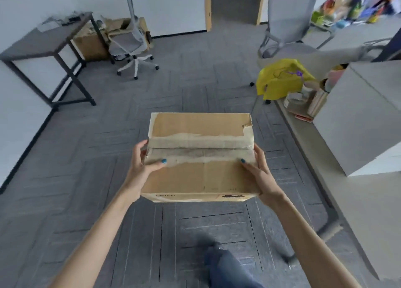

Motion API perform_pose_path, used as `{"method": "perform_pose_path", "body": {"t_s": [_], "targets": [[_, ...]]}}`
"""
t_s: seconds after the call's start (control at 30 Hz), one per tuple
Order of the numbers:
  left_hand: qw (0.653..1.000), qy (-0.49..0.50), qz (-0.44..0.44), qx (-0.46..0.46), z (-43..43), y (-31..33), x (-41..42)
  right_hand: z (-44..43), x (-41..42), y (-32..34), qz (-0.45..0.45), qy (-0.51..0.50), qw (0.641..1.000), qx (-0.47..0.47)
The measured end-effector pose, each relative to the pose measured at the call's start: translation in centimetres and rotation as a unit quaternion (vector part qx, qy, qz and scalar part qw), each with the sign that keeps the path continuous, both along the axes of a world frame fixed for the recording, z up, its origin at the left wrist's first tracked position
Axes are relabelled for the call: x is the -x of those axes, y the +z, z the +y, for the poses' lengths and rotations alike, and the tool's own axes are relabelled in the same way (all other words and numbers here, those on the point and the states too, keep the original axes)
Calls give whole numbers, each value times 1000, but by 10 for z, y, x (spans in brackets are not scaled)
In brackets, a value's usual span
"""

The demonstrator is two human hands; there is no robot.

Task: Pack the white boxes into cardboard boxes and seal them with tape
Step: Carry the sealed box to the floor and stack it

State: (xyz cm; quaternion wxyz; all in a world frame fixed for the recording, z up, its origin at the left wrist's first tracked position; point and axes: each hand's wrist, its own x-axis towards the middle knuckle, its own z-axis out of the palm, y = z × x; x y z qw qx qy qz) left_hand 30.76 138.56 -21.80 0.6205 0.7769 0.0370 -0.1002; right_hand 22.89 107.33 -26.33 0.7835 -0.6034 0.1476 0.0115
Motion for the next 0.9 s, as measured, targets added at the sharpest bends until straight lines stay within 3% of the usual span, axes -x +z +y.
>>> {"method": "perform_pose_path", "body": {"t_s": [0.47,0.9], "targets": [[965,-257,41,-22,-106,-36,-241,-20,-95,-38,48,-249,967,-13],[861,-505,56,-33,-218,-137,-367,16,-135,-124,84,-484,871,-24]]}}
